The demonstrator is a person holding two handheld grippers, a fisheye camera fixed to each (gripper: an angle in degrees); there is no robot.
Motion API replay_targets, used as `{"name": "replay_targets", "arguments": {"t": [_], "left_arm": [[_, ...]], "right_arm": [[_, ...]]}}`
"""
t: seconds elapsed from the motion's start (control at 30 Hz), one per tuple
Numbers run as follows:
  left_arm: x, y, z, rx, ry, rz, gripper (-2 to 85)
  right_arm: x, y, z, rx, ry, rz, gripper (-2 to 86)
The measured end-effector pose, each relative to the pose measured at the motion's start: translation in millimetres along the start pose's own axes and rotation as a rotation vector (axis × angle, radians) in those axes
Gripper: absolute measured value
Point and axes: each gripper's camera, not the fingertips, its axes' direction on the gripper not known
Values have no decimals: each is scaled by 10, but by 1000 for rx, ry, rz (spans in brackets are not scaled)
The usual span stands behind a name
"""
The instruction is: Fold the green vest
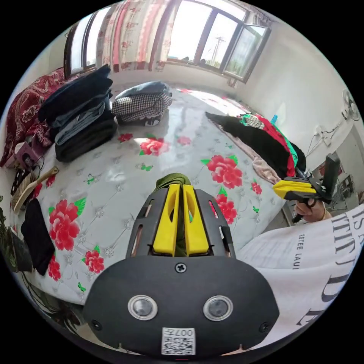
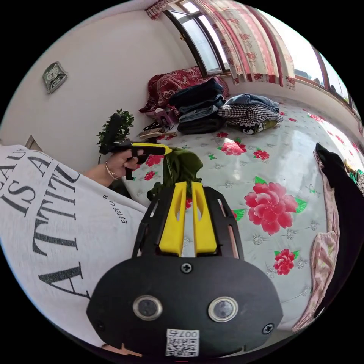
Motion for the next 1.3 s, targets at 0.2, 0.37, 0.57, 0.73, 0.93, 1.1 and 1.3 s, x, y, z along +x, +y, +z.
{"name": "replay_targets", "arguments": {"t": [0.2,0.37,0.57,0.73,0.93,1.1,1.3], "left_arm": [[184,139,-811,167,339,338,-7],[-98,438,-1063,301,440,318,-8],[-208,721,-1099,311,593,406,-8],[39,804,-702,170,596,472,-8],[-408,597,-690,117,319,238,-8],[-360,583,-1164,285,166,203,-9],[-89,567,-619,144,251,210,-8]], "right_arm": [[-84,-434,-132,61,6,-193,92],[61,-726,-96,-24,-71,-233,119],[321,-758,230,-117,-425,-125,132],[-215,-637,832,-316,-594,-232,99],[-417,-1149,-240,40,-90,-347,16],[-1096,-1145,-1243,349,233,-554,3],[-508,-543,-515,-17,373,-210,8]]}}
